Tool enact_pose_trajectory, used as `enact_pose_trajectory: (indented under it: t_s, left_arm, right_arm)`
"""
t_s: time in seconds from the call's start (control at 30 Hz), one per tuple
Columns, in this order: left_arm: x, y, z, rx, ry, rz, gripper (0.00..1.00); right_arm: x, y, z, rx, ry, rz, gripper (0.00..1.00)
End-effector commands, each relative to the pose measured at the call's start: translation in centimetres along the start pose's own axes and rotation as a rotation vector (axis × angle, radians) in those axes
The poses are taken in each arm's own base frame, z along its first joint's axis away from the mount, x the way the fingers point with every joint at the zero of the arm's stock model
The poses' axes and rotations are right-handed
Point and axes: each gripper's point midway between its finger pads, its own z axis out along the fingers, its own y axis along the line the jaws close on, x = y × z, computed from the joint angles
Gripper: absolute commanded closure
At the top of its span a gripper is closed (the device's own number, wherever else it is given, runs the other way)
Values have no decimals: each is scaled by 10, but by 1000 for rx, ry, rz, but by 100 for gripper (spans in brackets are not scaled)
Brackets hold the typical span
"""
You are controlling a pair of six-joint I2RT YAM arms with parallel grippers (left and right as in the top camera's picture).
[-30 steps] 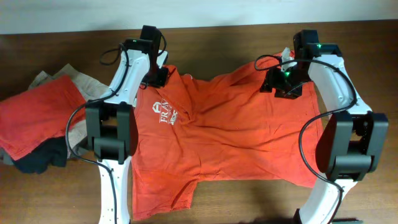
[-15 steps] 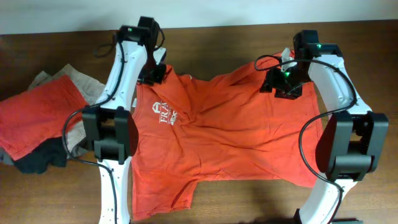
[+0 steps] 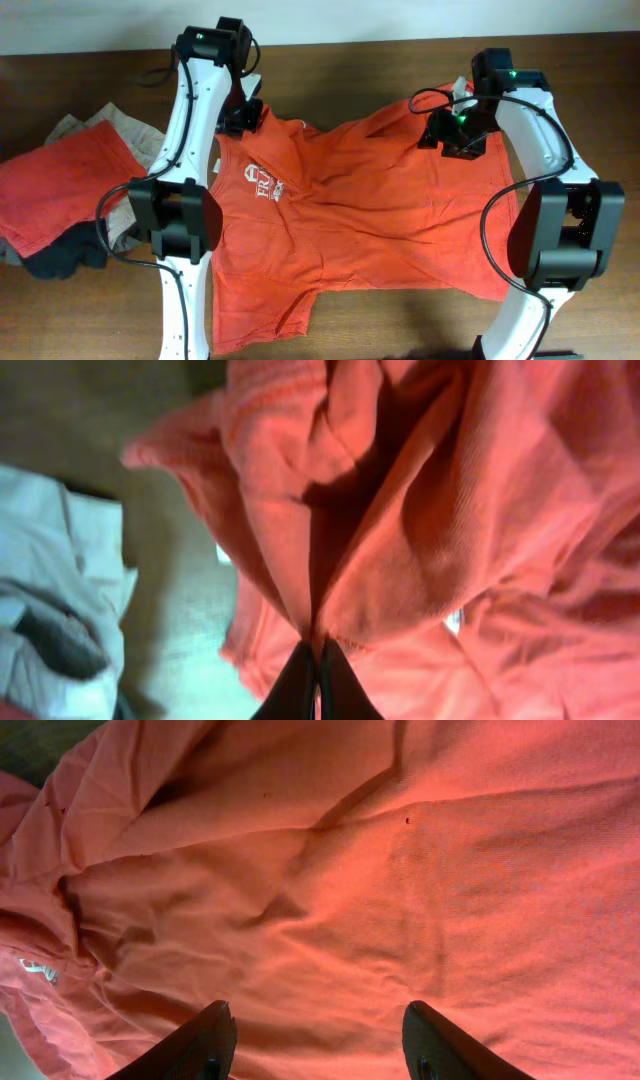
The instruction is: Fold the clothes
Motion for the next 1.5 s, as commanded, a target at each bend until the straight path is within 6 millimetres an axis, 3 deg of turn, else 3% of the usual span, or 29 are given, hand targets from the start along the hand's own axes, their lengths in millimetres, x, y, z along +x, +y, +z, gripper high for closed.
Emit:
enact_pose_trajectory:
  t_s: [0.0,0.1,0.17,0.23,0.3,0.4,0.47,0.57,0.67,0.87,1.13,1.23,1.3,1.47]
  left_arm:
    - [-13,1,-5,4,-62,-17,95]
    - [-31,2,-7,0,-137,-9,89]
    - [-39,3,-8,-2,-168,-7,74]
    - [-43,4,-8,-3,-182,-8,69]
    - [-43,4,-8,-3,-183,-8,70]
    - [-33,2,-7,3,-142,-7,87]
    - [-24,2,-5,5,-107,-6,86]
    - [-27,4,5,-6,-98,-3,49]
    - [-35,8,30,-16,-95,-4,43]
    - [-42,15,73,-13,-62,-19,44]
    - [-51,20,83,-15,-84,-28,50]
    - [-49,17,84,-2,-77,-27,63]
    - [-47,14,84,17,-69,-26,80]
    - [-42,13,84,19,-48,-26,91]
  right_arm:
    - [2,-2,6,11,15,-5,41]
    - [2,-2,6,11,15,-5,41]
    - [2,-2,6,11,15,-5,41]
    - [2,-2,6,11,15,-5,41]
    - [2,-2,6,11,15,-6,42]
    - [3,-2,6,11,16,-6,41]
    - [2,-2,6,11,15,-5,41]
    - [2,-2,6,11,13,-7,41]
    - [3,-2,6,11,16,-5,41]
    - [4,-2,6,12,22,-3,42]
    - [4,-2,6,12,21,-4,41]
    - [4,-2,6,12,22,-3,41]
    - [4,-2,6,12,21,-4,41]
    - [4,-2,6,12,21,-4,41]
